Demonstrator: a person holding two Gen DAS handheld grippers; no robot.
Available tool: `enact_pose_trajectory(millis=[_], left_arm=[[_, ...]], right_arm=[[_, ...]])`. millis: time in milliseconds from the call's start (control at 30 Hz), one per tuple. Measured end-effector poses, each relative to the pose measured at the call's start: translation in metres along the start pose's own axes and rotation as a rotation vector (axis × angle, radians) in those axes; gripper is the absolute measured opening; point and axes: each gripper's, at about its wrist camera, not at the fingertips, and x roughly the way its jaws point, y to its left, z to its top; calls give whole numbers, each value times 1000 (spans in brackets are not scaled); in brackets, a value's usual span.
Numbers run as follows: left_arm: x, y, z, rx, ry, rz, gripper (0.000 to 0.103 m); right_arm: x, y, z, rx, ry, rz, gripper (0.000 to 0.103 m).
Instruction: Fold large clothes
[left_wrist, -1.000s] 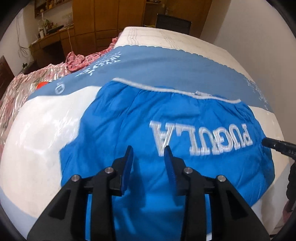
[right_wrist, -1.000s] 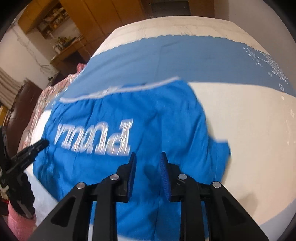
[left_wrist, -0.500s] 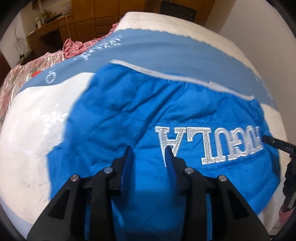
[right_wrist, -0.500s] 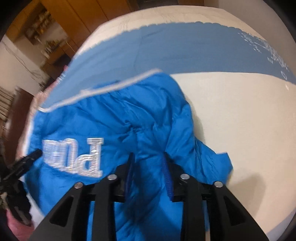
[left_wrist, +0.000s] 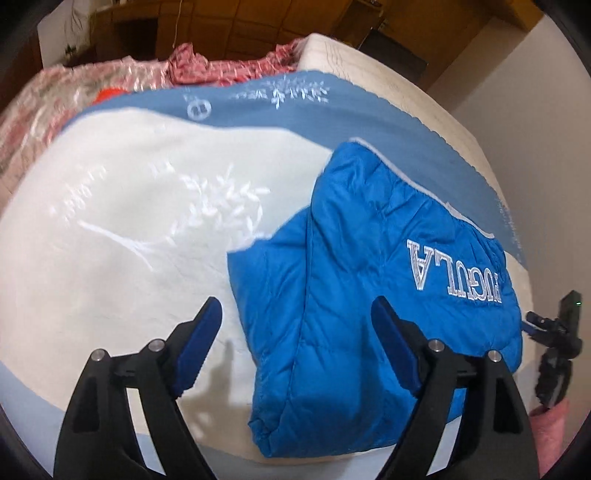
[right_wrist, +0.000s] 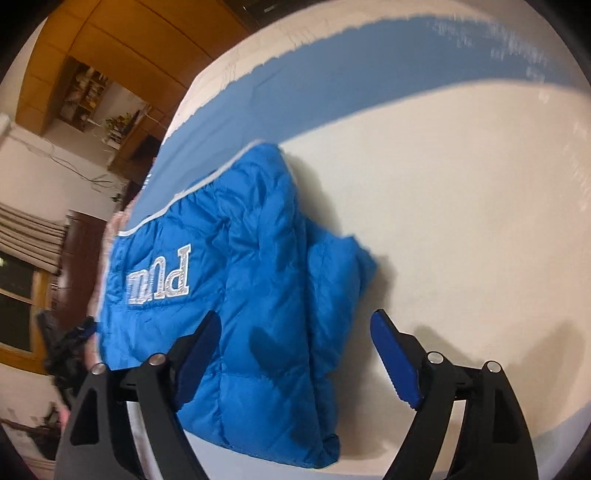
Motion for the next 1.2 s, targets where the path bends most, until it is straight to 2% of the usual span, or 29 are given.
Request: enact_pose_trajectory(millis=[167, 333, 367, 400, 433, 467, 500, 533, 633, 700, 900, 1067, 1200], left_arm=[[31, 1, 0, -25, 50, -68, 83], [56, -10, 6, -22, 82, -54, 88], [59, -13, 7, -32, 82, -64, 83], [59, -14, 7, -37, 81, -63, 71], [58, -17, 7, -43, 74, -62, 64], [55, -19, 8, -41, 65, -65, 47], [50, -24, 7, -35, 55, -66, 36], [45, -27, 6, -32, 44, -62, 32], [29, -34, 4, -20, 10, -52, 21], [15, -40, 1, -13, -15, -60, 16], [-44, -64, -15, 48, -69, -96, 14], [-96, -69, -56, 88, -70, -152, 14], [-120, -69, -100, 117, -38, -162, 14]], right_arm=[[29, -16, 8, 84, 59, 89, 83], [52, -16, 24, 111, 78, 149, 85], [55, -12, 28, 101, 77, 151, 84], [57, -9, 32, 92, 76, 141, 74], [56, -7, 33, 79, 75, 131, 55], [57, -2, 35, 65, 77, 140, 47], [54, 3, 36, 58, 72, 151, 37], [49, 8, 37, 43, 60, 151, 31], [31, 19, 39, 35, 30, 189, 23], [16, 28, 38, 21, 10, 216, 22], [-33, 64, 23, -49, -35, 210, 21], [-73, 70, -3, -60, -63, 230, 21], [-81, 72, -33, -58, -53, 203, 21]])
